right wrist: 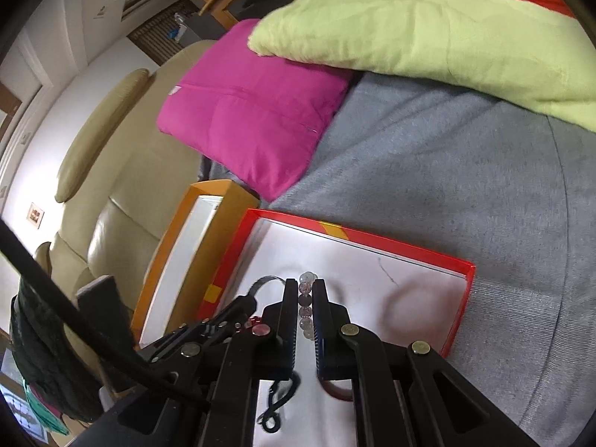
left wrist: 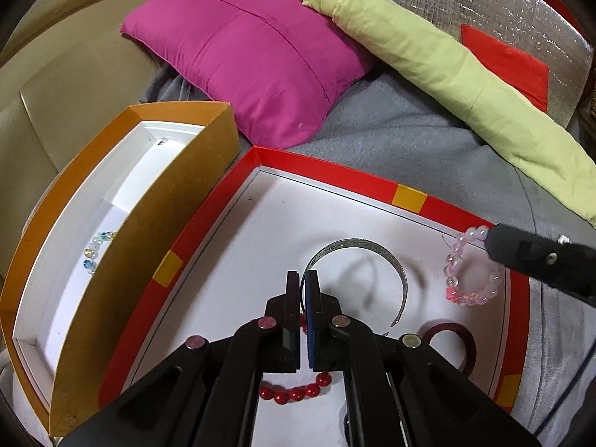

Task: Organize jewelry
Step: 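Lower the silver bangle into the tray while the right lowers the pink-white bracelet beside it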

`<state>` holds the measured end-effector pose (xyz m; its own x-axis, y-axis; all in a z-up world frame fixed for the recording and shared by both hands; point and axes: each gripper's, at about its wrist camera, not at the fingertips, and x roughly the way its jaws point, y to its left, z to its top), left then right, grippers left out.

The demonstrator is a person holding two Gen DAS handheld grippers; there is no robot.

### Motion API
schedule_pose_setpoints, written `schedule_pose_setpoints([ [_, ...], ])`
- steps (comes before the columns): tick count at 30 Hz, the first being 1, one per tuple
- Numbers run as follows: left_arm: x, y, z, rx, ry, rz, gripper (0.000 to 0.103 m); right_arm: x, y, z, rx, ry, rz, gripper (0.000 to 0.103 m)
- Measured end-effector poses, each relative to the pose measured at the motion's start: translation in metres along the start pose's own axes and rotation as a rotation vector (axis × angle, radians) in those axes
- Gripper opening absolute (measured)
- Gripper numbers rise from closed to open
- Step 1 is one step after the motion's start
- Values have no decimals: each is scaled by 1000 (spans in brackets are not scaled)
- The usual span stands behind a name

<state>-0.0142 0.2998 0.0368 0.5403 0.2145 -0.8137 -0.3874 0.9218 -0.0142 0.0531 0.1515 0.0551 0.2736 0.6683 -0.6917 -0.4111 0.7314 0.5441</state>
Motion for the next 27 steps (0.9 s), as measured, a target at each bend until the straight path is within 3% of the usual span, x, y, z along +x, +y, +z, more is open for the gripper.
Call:
schedule_pose_setpoints([
  [12,12,-6,1,17,25,7,3,11,-21,-3,-1,28,-81,8],
  [27,19,-10,2,37,37,19,3,18,-27,-4,-10,49,-120,8],
])
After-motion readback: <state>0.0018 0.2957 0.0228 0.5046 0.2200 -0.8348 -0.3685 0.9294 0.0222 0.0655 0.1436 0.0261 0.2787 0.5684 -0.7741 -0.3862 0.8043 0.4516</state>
